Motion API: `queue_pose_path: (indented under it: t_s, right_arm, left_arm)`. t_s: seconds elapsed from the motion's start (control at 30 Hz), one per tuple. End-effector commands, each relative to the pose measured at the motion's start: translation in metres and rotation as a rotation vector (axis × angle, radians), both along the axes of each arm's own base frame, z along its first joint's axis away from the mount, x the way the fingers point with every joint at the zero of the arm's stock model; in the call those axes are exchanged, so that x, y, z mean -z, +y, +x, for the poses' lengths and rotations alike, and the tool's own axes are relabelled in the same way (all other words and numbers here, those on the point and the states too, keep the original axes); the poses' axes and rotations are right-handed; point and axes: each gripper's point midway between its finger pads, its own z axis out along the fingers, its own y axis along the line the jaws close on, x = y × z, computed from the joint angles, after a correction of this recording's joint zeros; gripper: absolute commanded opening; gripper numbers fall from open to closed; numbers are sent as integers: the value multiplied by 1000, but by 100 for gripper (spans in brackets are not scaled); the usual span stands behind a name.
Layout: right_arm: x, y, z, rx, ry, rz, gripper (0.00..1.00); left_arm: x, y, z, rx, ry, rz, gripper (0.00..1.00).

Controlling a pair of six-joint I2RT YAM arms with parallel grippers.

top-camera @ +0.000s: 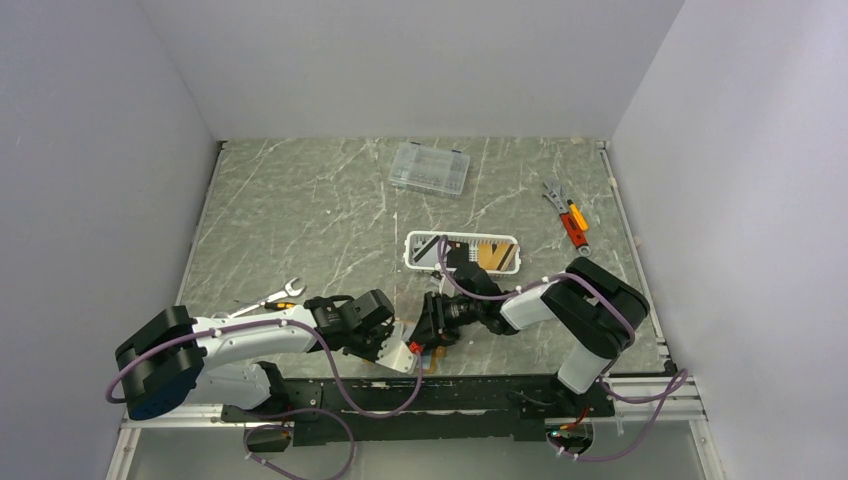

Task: Put the credit cards into the card holder
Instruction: Insert the credit card into the card holder.

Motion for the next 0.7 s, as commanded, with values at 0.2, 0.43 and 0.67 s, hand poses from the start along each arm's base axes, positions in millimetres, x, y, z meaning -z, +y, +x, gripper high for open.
queue_pose_path:
  t_s: [0.2, 0.43, 0.67]
  right_arm:
    - [-2, -3, 19, 83, -23, -113, 42]
    - [1, -13, 20, 129, 23, -204, 45]
    - [-3, -11, 20, 139, 48, -196, 41]
  left_arm:
    - [23, 28, -20, -1, 82, 103, 0]
    - [22, 31, -21, 7, 77, 107, 0]
    - [16, 23, -18, 4, 62, 69, 0]
